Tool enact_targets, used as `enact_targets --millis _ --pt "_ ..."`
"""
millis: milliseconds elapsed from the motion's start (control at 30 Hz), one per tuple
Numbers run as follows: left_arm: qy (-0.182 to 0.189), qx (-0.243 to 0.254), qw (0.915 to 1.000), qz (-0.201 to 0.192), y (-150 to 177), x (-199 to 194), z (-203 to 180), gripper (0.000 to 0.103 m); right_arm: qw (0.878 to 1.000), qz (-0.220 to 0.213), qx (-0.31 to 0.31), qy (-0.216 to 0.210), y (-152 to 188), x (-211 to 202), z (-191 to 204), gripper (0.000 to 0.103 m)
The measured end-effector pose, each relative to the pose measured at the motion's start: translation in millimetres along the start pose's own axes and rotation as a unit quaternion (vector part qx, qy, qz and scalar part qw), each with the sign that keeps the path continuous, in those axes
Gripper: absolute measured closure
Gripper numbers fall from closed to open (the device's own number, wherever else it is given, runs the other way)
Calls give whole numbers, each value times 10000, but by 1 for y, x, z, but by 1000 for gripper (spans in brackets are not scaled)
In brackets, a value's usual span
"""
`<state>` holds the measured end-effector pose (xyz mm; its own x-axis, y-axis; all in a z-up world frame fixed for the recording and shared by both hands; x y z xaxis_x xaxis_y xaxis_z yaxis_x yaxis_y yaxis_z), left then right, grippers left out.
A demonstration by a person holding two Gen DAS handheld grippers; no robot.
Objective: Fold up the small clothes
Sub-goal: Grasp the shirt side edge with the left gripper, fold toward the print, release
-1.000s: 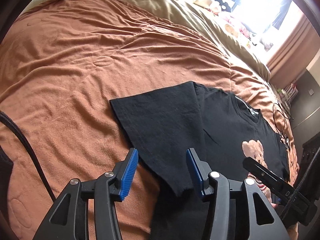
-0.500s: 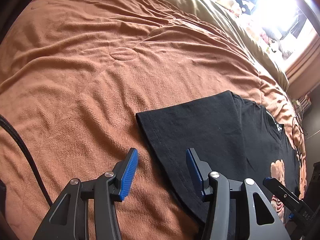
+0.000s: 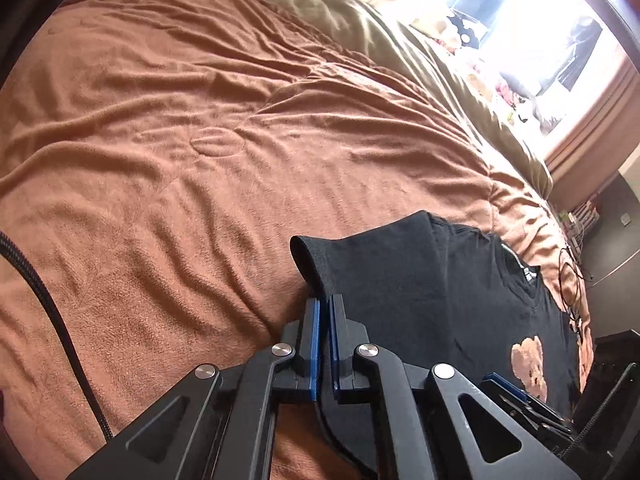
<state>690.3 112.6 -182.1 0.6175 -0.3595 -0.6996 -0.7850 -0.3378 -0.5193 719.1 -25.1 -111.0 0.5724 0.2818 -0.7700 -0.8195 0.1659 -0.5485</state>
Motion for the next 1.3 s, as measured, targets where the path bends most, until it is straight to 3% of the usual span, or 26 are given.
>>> enact_targets --millis 33,100,167,600,1033,1167,1300 --pt "62 50 10000 -35 -1 -3 -7 99 10000 9 32 -57 0 -2 -1 42" --pt "194 136 9997 -74 -4 -8 -20 99 9998 15 93 -156 2 -6 -5 26" --pt "257 253 9993 -108 -5 -13 -33 99 9997 -54 133 -210 4 -13 -9 21" --pt "711 837 9939 -100 -6 -23 -119 99 9989 -230 394 -112 11 -60 -54 21" --pt "1098 1276 9854 247 17 13 -187 99 9961 -515 715 -14 16 -103 -105 21" --pt "1047 1410 9835 438 25 24 -198 95 9955 -481 816 -69 19 -103 -113 21" --pt "835 1335 9865 452 25 24 -182 95 9951 -412 881 -174 20 -97 -113 21"
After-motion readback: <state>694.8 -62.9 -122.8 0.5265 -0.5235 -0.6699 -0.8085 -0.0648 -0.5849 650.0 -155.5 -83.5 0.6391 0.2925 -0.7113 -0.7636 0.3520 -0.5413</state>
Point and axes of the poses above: each gripper's, at about its wrist camera, not at the fingertips, and x roughly the way its jaws point, z to its left, y to its underside, the point moved 3 cm from there along x, roughly the way its jaws point, and after that the axes turned 7 degrees about y, right-handed, at the moved point
